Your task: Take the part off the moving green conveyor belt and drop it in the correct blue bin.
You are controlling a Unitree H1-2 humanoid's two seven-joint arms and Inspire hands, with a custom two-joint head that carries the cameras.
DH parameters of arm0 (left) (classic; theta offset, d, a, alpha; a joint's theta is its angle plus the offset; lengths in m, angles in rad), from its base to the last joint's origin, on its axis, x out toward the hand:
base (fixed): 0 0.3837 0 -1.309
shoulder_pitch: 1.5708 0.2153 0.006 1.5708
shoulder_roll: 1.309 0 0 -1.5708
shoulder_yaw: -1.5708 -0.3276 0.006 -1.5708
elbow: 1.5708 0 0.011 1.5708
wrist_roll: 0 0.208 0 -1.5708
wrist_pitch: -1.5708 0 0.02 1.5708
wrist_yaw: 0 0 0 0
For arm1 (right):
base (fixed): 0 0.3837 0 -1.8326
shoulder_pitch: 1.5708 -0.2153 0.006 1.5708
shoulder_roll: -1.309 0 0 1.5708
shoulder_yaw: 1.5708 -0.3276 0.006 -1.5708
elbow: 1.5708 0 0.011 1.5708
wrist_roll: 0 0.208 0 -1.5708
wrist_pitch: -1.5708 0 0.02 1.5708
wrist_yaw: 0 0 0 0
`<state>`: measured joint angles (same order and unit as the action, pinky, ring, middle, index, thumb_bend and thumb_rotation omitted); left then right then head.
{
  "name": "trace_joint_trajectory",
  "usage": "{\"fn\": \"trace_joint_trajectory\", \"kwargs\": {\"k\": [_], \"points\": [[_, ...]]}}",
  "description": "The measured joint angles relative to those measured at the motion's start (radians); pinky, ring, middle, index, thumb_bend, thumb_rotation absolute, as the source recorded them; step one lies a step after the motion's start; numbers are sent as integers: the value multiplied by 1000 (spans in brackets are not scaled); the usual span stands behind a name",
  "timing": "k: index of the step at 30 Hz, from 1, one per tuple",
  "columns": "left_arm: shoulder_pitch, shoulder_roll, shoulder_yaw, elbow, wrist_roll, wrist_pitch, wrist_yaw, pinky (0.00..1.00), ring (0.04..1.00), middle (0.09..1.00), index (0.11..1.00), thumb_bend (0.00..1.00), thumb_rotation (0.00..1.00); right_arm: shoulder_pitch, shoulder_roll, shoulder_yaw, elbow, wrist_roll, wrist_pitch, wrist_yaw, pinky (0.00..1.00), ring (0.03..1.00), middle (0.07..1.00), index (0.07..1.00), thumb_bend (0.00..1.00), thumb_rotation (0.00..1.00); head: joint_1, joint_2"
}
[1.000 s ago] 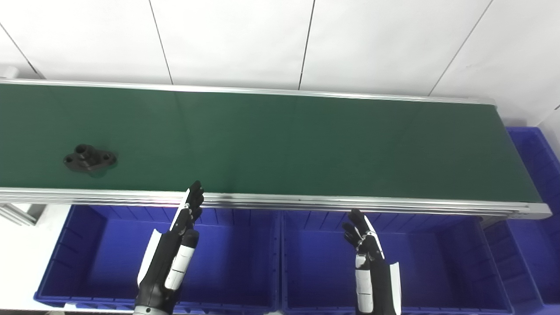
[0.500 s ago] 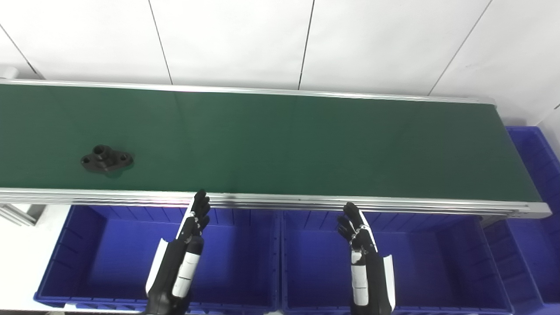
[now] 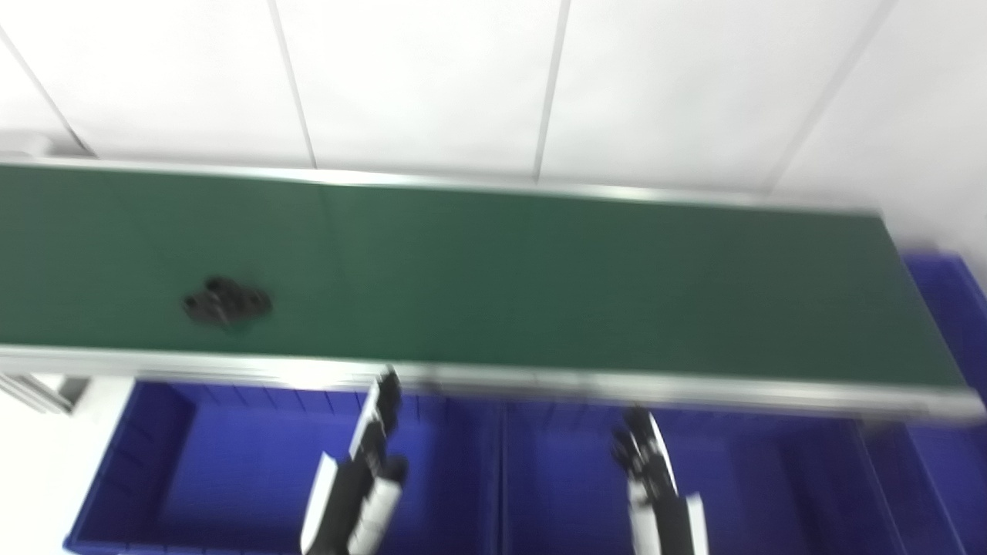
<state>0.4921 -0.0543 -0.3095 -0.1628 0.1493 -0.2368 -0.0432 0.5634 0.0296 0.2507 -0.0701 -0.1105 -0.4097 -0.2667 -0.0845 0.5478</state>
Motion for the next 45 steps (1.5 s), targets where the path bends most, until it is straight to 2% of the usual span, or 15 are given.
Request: {"fn": "trace_joint_trajectory", "kwargs": {"k": [4,10,16,17,19,21,24,26,28,29,33,35,37,40,45], "points": [[-10,0,1,37,30,-35,17,950,960,1000,1000,601,929,-7,-7,-12,10,21,0,0,844,903,952,967,662,972,26,-22],[-21,1,1,72,35,-61,32,916,944,1000,1000,589,869,-22,-11,-26,29,60,-1,22,846,907,963,987,611,973,68,-42],[-25,1,1,78,35,-61,33,862,924,992,1000,555,822,-31,-15,-55,42,82,-1,42,886,910,952,988,642,963,97,-55],[-27,0,1,81,35,-61,34,851,919,989,1000,556,817,-33,-15,-61,42,82,-1,43,886,907,948,987,639,946,98,-57],[-30,0,0,87,35,-61,40,816,902,982,1000,565,813,-34,-16,-69,43,81,-1,43,881,895,937,984,647,825,111,-60],[-35,0,0,95,37,-61,45,806,898,980,1000,567,803,-34,-18,-72,44,77,-1,43,873,889,935,986,641,755,121,-58],[-36,0,-1,96,52,-61,48,807,901,981,1000,554,780,-35,-31,-72,43,34,-1,34,846,892,951,999,633,609,143,-49],[-37,0,-2,96,54,-60,48,808,901,981,1000,546,772,-35,-42,-74,29,3,-1,29,855,898,952,999,643,549,143,-49],[-38,0,-2,98,54,-60,48,805,895,976,1000,539,746,-37,-46,-85,-6,-27,-1,29,882,893,948,1000,684,426,140,-46],[-40,0,-2,102,54,-60,48,801,893,974,1000,546,741,-43,-47,-99,-30,-45,-1,29,872,883,942,998,699,394,131,-43],[-45,0,-1,112,54,-60,48,790,889,973,1000,558,733,-103,-49,-135,-85,-159,12,34,817,832,903,968,788,351,124,-38],[-46,0,-1,114,55,-60,48,781,888,973,1000,553,737,-147,-51,-144,-114,-224,49,45,803,813,889,944,844,336,120,-32],[-47,1,-1,114,57,-60,49,776,890,972,1000,548,732,-197,-50,-150,-138,-278,97,60,735,790,863,910,907,322,108,-22],[-48,1,-1,114,59,-59,49,774,892,976,1000,557,731,-283,-51,-149,-147,-350,166,89,709,783,855,904,916,313,104,-17],[-49,1,-1,114,58,-52,48,779,881,966,1000,566,734,-400,-68,-136,-142,-434,218,129,664,750,813,856,951,240,85,-5]]}}
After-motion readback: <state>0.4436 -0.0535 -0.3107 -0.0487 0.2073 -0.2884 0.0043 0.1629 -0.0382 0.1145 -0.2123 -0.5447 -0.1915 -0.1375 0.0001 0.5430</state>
